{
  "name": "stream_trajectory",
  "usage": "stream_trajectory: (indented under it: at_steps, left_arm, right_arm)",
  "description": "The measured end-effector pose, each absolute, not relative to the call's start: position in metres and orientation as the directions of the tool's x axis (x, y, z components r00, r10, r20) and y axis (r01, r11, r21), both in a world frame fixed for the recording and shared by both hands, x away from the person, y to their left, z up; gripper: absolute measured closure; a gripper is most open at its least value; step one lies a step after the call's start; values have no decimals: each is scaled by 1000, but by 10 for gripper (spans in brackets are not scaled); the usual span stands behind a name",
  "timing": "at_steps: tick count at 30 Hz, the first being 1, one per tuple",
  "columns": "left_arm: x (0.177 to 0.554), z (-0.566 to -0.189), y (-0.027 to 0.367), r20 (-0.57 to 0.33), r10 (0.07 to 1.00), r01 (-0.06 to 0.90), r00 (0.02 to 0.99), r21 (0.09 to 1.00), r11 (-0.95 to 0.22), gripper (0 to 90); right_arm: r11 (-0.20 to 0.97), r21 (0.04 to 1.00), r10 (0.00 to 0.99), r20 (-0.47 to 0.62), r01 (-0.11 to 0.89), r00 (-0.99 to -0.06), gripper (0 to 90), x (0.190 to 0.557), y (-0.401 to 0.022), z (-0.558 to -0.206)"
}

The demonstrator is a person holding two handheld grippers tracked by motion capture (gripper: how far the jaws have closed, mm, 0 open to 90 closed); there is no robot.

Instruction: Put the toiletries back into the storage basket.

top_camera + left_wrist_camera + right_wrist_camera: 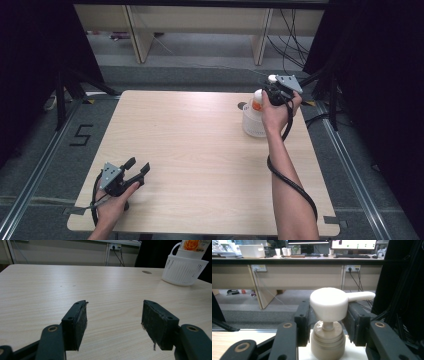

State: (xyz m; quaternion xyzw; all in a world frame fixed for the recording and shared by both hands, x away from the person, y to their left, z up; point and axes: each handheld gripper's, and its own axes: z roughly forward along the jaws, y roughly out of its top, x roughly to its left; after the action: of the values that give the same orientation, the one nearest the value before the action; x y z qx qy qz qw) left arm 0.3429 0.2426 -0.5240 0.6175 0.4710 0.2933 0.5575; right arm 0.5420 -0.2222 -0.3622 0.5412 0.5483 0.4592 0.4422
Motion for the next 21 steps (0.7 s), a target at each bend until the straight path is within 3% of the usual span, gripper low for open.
stream_trajectory:
  at_steps: [4, 13, 21]
  left_arm:
    - [343, -524, 243, -170, 908, 254, 382, 964, 74, 362]
    - [343, -524, 243, -173, 909, 255, 380, 964, 77, 362]
    - [343, -524, 243, -173, 909, 256, 380, 964, 76, 362]
  right_arm:
    - [-7, 981, 1000, 12, 192, -22, 558, 541, -221, -363]
    - [0, 973, 1000, 4, 229, -21, 362, 538, -218, -364]
    - [-24, 970, 1000, 28, 243, -14, 318, 529, -217, -369]
